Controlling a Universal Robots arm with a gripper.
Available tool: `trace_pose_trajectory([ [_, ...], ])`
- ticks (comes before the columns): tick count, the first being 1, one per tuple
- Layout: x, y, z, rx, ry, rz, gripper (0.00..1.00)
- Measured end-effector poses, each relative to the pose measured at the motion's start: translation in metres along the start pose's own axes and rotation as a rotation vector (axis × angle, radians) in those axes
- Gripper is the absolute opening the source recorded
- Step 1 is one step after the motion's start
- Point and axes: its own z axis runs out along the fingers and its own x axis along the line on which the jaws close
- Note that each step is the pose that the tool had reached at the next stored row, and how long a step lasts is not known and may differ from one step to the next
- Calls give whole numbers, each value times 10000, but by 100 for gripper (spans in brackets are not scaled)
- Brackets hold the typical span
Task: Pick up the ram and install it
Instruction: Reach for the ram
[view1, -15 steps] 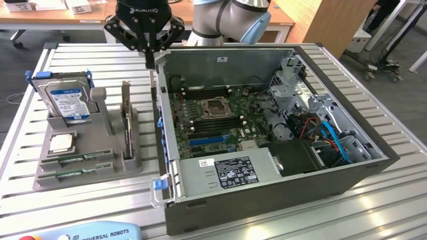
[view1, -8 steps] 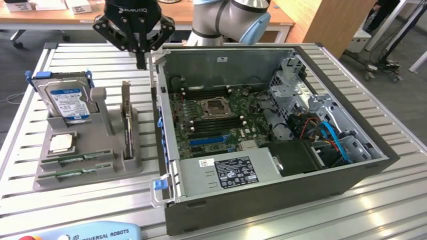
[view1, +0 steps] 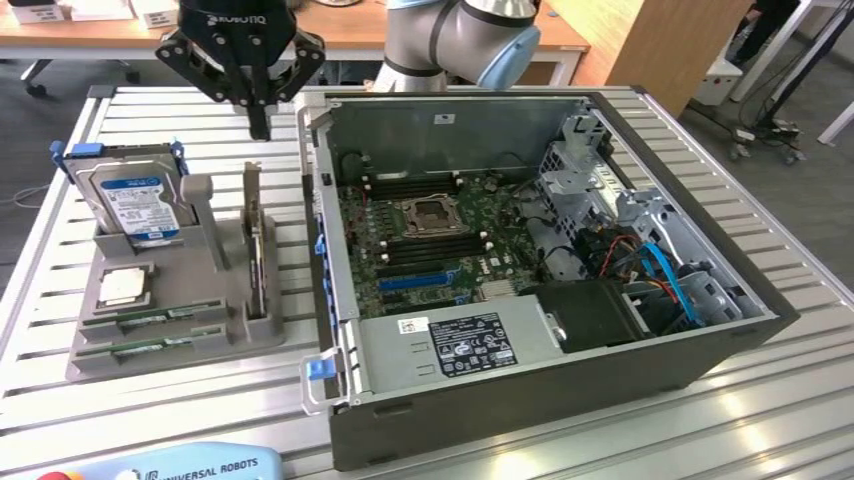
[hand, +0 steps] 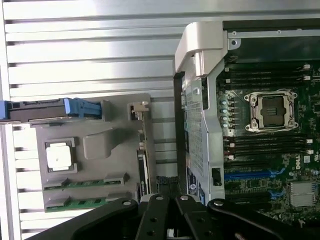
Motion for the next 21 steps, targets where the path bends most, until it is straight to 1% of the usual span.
trace_pose_trajectory([
  [21,559,-42,-12,1,1,0,10],
])
